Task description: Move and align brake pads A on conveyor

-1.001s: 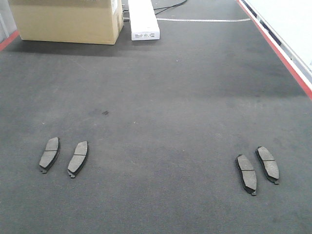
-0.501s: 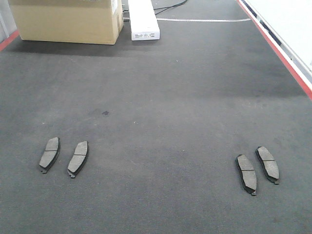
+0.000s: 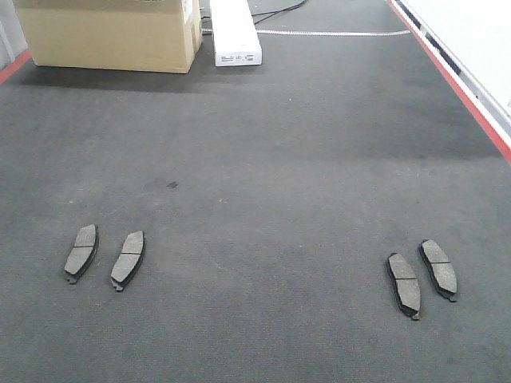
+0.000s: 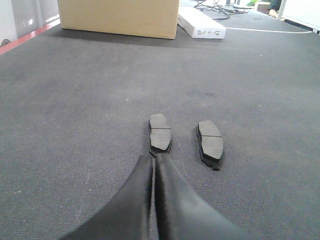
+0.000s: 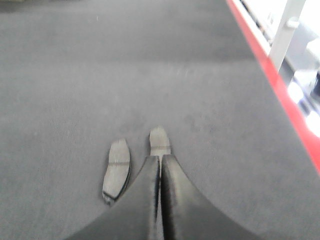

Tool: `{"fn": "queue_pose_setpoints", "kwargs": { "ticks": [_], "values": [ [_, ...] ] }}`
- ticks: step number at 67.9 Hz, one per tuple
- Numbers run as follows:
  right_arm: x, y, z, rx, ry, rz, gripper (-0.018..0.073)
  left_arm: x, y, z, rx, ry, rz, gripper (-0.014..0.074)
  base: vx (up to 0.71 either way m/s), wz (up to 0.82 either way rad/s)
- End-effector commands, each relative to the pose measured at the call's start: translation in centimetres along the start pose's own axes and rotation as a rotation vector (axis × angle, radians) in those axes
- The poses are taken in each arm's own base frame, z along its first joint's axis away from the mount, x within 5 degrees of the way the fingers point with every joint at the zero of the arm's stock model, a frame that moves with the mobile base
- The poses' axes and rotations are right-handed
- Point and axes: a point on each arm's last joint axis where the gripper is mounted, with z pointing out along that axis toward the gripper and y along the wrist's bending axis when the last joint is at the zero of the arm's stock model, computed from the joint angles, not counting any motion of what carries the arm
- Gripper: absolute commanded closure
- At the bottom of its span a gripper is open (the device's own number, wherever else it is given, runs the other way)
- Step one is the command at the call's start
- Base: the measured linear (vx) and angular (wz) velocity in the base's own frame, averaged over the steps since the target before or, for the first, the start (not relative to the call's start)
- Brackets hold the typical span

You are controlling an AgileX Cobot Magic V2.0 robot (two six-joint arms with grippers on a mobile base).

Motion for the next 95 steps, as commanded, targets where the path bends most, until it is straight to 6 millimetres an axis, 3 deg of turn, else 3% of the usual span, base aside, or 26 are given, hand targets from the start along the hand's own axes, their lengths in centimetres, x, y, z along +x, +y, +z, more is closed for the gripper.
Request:
{"fn": "queue_pose_setpoints", "kwargs": {
  "ticks": [1,11,22,38,95],
  "values": [
    [-1.5,-0.2,-1.3,0.027,-0.158,-0.016,0.0571,-0.1,0.0,0.0,0.004,-0.065,-0.011,0.0602,0.0,0.0],
    [0.6,-0.1,-1.1,0.037,-0.3,0.014,0.0571,-0.1,0.0,0.0,0.004,-0.065,-0.011,0.0602,0.0,0.0],
    [4.6,0.0,-0.2,0.033,-0.397,0.035,0.0571,-0.1,0.0,0.0,0.004,-0.065,-0.011,0.0602,0.0,0.0],
    [8.7,0.2,0.5,0.015,-0.414,0.034,0.0571,-0.1,0.0,0.0,0.004,-0.065,-0.011,0.0602,0.0,0.0],
    [8.6,0.5,0.4,-0.042,-0.417,0.032,0.0571,-0.1,0.0,0.0,0.004,-0.065,-0.011,0.0602,0.0,0.0]
  ]
}}
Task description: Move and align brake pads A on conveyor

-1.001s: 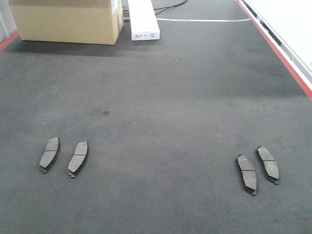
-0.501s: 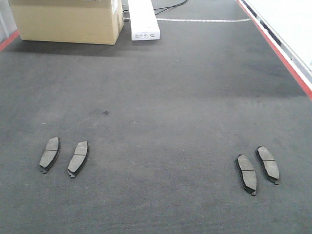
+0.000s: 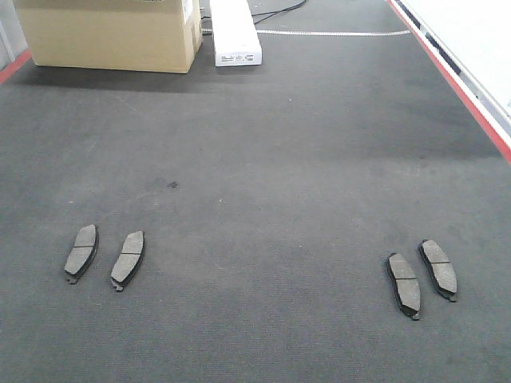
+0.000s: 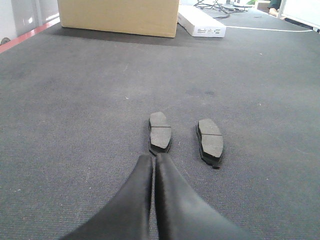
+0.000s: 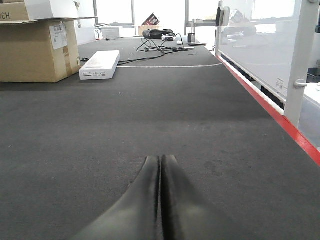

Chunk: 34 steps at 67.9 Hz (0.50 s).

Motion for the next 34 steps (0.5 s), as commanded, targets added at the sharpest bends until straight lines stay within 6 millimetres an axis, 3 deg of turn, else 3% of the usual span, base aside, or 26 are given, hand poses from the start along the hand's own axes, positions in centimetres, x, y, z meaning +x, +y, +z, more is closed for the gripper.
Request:
{"fn": "queue_pose_setpoints", "kwargs": {
  "ticks": [1,34],
  "values": [
    [-0.39,-0.09,-0.07,0.009,-0.079,-0.009,0.0571,-0.18,0.02,0.02,0.003,-0.07,-0.01,0.0602,0.0,0.0],
    [-0.39,-0.09,-0.07,0.009,-0.079,-0.009,0.0571,-0.18,0.02,0.02,0.003,-0.07,-0.01,0.0602,0.0,0.0]
  ]
}}
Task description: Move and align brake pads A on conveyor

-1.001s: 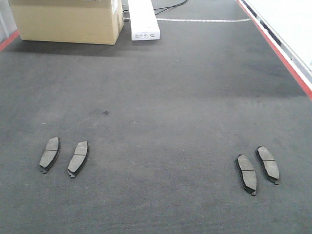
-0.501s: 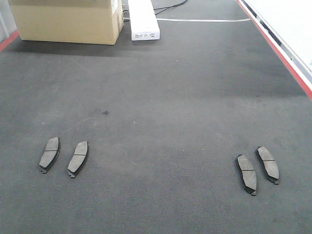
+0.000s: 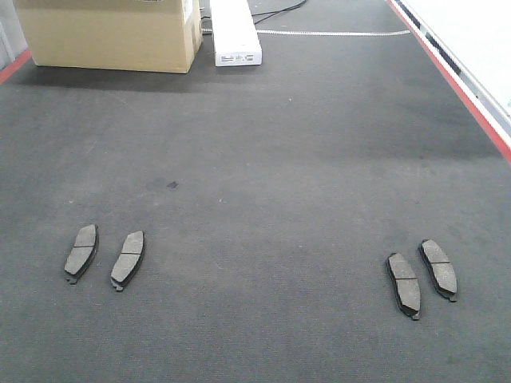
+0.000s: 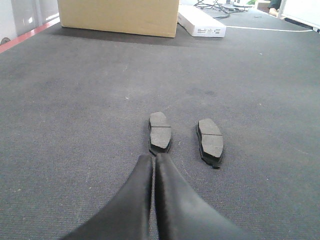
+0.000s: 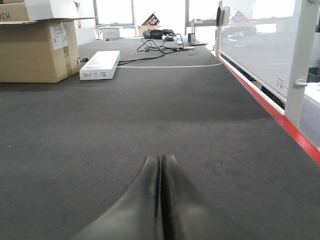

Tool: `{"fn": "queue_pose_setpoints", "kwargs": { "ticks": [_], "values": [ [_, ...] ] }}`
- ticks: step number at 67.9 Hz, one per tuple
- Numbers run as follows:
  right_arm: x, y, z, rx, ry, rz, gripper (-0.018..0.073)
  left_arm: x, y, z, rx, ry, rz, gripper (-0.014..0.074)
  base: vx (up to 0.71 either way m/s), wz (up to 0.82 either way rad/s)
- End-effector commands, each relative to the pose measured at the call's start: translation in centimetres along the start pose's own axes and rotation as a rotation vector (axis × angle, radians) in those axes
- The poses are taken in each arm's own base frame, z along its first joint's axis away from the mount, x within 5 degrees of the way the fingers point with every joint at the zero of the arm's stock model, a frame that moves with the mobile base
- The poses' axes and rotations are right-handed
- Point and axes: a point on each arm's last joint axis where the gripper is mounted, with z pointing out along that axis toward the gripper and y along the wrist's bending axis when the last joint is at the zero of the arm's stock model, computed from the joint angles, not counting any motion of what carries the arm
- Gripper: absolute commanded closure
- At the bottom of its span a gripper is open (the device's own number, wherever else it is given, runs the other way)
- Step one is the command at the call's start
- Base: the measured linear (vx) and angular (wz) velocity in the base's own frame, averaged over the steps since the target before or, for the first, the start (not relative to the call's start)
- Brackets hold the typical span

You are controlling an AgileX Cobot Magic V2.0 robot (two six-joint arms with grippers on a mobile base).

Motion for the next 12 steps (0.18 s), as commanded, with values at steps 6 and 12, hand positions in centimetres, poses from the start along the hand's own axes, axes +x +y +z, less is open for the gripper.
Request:
{"fn": "queue_pose_setpoints", "kwargs": {
  "ticks": [6,12],
  "values": [
    [-0.39,-0.09,-0.07,0.009,-0.079,-0.01,0.0571,-0.18,0.02,0.02,0.003,-0.07,-0.01,0.0602,0.0,0.0],
    [-0.39,-0.09,-0.07,0.009,-0.079,-0.01,0.0571,-0.18,0.02,0.02,0.003,-0.07,-0.01,0.0602,0.0,0.0]
  ]
}}
